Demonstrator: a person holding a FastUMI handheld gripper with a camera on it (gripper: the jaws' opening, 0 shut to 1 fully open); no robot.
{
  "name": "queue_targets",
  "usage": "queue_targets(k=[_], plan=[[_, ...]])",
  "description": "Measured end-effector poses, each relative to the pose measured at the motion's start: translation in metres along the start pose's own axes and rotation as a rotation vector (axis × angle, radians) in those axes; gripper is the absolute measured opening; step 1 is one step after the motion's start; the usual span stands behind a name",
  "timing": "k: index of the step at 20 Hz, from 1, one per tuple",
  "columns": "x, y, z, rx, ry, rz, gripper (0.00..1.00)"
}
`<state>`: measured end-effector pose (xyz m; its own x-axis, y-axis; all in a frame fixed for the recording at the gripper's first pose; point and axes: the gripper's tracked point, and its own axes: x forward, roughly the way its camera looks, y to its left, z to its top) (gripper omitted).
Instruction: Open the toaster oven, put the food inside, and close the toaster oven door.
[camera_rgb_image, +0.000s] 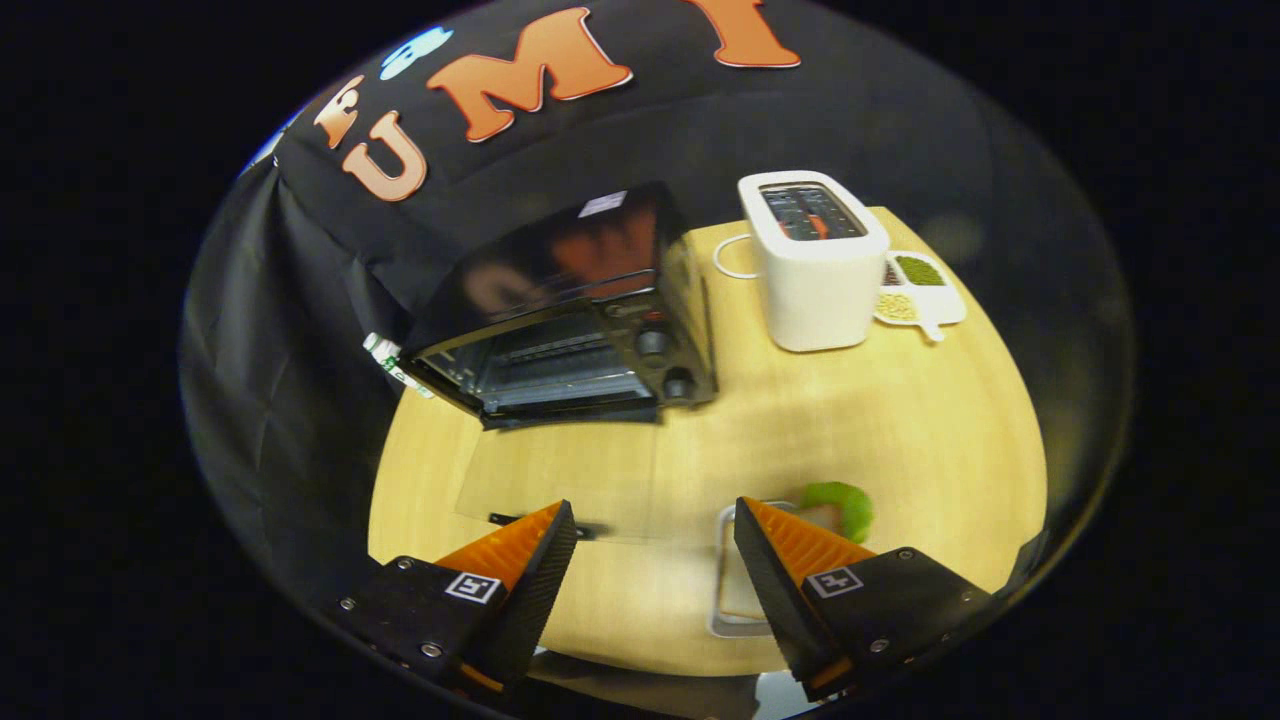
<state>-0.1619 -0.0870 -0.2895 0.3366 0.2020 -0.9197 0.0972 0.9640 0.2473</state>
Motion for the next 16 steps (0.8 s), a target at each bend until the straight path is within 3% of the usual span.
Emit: queue_targets(k=[3,6,13,16], plan=[[-0.007,-0.051,-0.012,0.024,0.033,-0.056,0.95],[0.005,-0.078,-0.032,0.065,0.095,-0.056,0.94],[0.038,-0.097,-0.062,0.122,0.245,0.069,0.92],[0.054,-0.091,-0.073,0.175,0.305,0.142,0.83]])
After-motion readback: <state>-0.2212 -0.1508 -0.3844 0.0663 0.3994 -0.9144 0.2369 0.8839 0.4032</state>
